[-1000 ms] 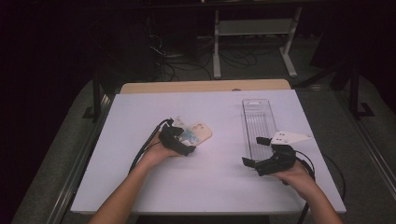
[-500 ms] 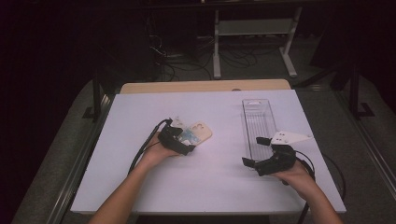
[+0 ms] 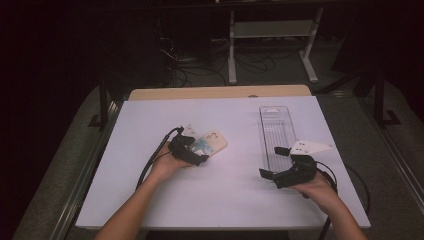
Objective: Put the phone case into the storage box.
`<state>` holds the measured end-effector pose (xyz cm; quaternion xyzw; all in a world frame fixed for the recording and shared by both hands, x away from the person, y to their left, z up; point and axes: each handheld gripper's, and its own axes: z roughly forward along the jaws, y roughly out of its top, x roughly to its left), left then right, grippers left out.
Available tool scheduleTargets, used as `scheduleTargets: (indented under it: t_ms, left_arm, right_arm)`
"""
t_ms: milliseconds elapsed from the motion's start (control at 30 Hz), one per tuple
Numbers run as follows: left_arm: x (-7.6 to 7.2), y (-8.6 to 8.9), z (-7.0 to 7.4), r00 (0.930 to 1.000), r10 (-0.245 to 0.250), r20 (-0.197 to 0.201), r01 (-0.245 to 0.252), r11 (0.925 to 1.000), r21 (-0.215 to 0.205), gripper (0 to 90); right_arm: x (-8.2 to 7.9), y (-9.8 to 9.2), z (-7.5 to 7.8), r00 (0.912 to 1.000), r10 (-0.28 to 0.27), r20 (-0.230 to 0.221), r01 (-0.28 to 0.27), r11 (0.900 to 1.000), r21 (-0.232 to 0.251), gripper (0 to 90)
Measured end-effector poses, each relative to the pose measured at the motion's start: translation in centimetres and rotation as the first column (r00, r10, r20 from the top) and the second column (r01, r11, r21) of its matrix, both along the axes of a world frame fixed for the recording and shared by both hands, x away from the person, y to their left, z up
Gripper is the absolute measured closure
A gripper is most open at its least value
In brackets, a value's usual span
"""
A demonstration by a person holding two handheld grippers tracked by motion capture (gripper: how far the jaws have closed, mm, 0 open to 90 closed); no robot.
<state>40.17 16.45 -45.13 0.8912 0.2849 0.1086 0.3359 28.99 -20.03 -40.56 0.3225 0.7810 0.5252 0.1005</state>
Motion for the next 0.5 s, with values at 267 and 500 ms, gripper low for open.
scheduleTargets:
  t_ms: [267, 500]
  left_arm:
    - [0.0, 0.3, 0.2, 1.0000, 0.003, -0.005, -0.004, 0.9995, -0.031, 11.7]
    - [-0.3, 0.9, 1.7, 0.9998, -0.013, -0.016, 0.012, 0.9992, -0.038, 11.7]
  right_arm:
    - [0.0, 0.0, 0.0, 1.0000, 0.002, 0.002, -0.002, 1.000, 0.000, 0.8]
    - [0.1, 0.0, 0.0, 1.0000, 0.004, 0.003, -0.004, 1.000, 0.000, 0.8]
